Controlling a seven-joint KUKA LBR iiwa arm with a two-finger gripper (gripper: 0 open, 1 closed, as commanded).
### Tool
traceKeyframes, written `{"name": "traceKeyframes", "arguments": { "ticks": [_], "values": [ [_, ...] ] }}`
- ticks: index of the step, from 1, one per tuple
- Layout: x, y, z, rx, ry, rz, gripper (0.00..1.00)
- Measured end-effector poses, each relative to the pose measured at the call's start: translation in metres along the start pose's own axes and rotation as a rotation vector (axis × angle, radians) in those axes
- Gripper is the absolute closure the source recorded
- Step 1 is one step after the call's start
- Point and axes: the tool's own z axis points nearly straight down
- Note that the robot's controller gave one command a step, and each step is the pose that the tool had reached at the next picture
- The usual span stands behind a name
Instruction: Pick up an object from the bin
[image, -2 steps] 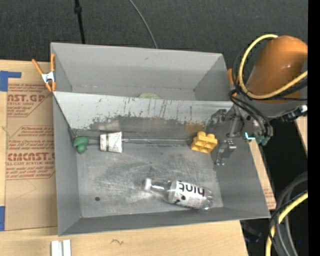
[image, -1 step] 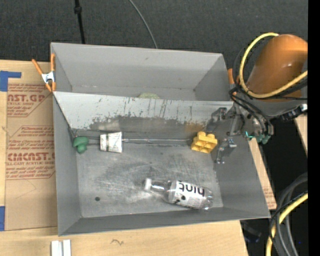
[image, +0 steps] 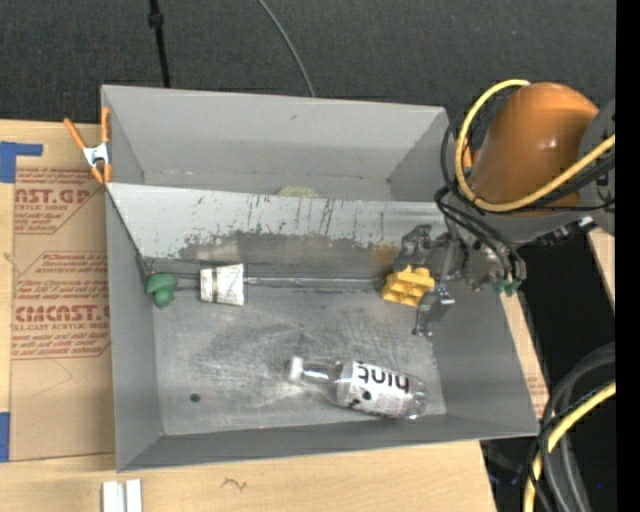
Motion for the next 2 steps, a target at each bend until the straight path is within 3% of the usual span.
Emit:
{"name": "traceKeyframes", "arguments": {
  "ticks": [1, 2],
  "values": [
    [0.037, 0.011, 0.053, -0.001, -0.003, -0.017, 0.0],
    [0.035, 0.019, 0.091, -0.002, 0.009, -0.065, 0.0]
  ]
}}
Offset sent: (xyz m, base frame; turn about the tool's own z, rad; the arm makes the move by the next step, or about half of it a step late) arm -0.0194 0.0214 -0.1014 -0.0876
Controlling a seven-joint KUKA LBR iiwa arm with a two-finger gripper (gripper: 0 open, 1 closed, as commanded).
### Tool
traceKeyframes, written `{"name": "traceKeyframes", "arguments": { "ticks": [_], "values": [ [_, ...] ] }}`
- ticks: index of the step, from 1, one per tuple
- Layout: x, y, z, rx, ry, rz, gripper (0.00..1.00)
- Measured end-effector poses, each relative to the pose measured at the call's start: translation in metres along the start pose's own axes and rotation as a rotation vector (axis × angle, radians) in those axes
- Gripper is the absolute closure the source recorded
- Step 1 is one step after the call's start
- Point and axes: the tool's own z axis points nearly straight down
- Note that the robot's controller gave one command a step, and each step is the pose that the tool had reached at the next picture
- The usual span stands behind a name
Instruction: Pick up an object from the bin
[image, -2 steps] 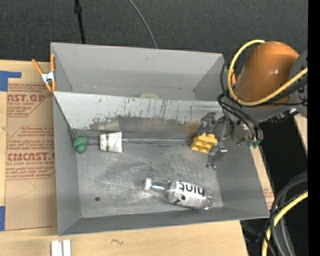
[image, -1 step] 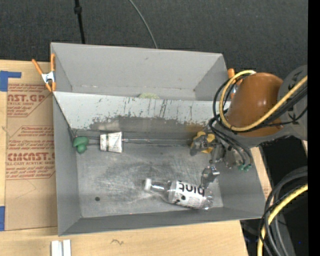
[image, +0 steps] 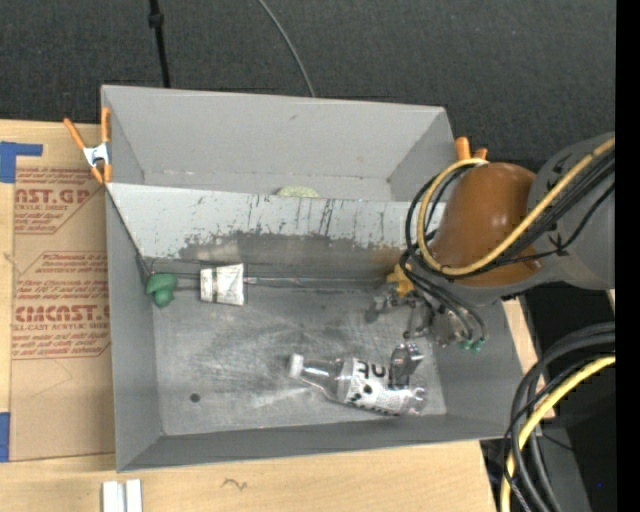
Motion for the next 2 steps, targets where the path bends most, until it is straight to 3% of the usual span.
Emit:
{"name": "traceKeyframes", "arguments": {
  "ticks": [1, 2],
  "values": [
    [0.002, 0.039, 0.044, 0.008, 0.014, -0.111, 0.0],
    [0.005, 0.087, 0.058, 0.0, -0.006, -0.076, 1.0]
  ]
}}
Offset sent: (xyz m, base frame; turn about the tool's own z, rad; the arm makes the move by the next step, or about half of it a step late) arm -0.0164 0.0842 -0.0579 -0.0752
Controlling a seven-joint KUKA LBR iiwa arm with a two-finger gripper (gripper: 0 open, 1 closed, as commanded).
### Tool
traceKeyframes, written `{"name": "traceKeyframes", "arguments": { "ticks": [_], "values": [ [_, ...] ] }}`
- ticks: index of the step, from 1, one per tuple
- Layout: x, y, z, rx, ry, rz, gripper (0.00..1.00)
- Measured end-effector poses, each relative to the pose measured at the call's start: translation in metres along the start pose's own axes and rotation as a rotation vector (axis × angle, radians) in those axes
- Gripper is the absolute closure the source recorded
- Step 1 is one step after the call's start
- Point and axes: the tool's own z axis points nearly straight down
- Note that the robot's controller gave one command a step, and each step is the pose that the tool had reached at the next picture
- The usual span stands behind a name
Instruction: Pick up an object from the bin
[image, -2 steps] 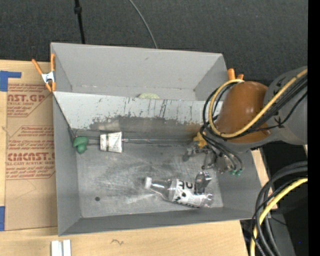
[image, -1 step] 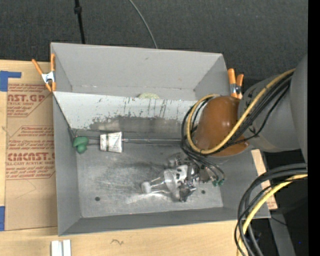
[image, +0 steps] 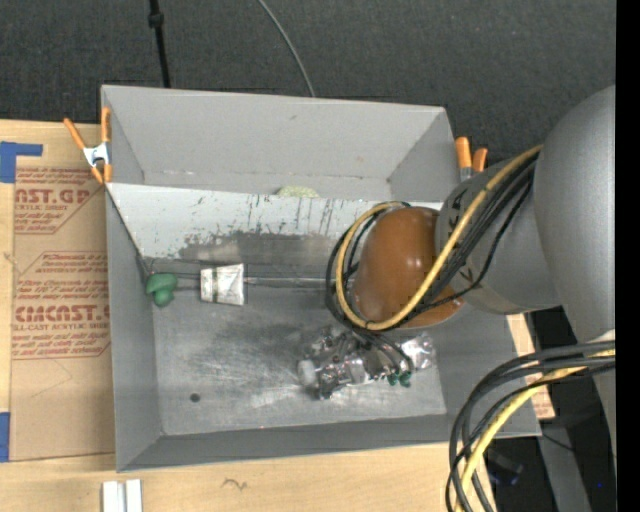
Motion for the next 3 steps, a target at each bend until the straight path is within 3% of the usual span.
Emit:
{"name": "traceKeyframes", "arguments": {
  "ticks": [2, 3],
  "values": [
    [-0.003, -0.003, -0.004, 0.0, 0.001, 0.011, 1.0],
    [-0.001, 0.009, -0.01, 0.0, 0.001, 0.032, 1.0]
  ]
}}
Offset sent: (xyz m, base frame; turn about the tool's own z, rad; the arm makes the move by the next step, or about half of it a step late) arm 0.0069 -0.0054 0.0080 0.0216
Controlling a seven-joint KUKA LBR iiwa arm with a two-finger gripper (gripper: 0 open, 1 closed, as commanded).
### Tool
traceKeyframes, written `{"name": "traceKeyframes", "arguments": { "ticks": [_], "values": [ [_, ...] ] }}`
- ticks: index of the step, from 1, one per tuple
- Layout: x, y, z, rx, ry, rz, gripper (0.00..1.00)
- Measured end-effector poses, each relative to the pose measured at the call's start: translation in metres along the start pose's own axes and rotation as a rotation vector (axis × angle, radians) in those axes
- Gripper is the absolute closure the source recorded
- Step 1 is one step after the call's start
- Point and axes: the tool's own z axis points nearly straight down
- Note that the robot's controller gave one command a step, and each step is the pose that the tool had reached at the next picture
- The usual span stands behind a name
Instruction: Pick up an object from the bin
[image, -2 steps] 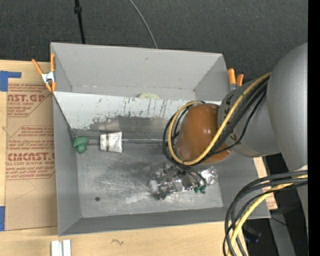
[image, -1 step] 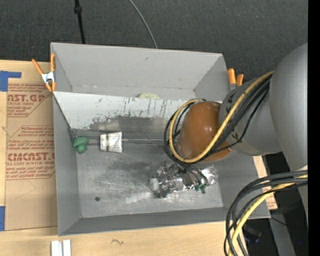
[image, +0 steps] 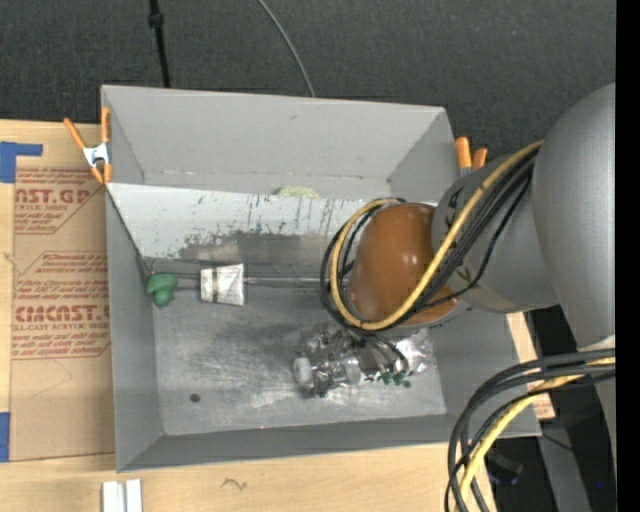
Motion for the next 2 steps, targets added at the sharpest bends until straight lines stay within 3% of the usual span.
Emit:
{"name": "traceKeyframes", "arguments": {
  "ticks": [1, 2],
  "values": [
    [-0.006, -0.003, 0.003, 0.0, -0.001, 0.002, 1.0],
    [-0.009, 0.001, -0.142, 0.001, -0.003, 0.001, 1.0]
  ]
}}
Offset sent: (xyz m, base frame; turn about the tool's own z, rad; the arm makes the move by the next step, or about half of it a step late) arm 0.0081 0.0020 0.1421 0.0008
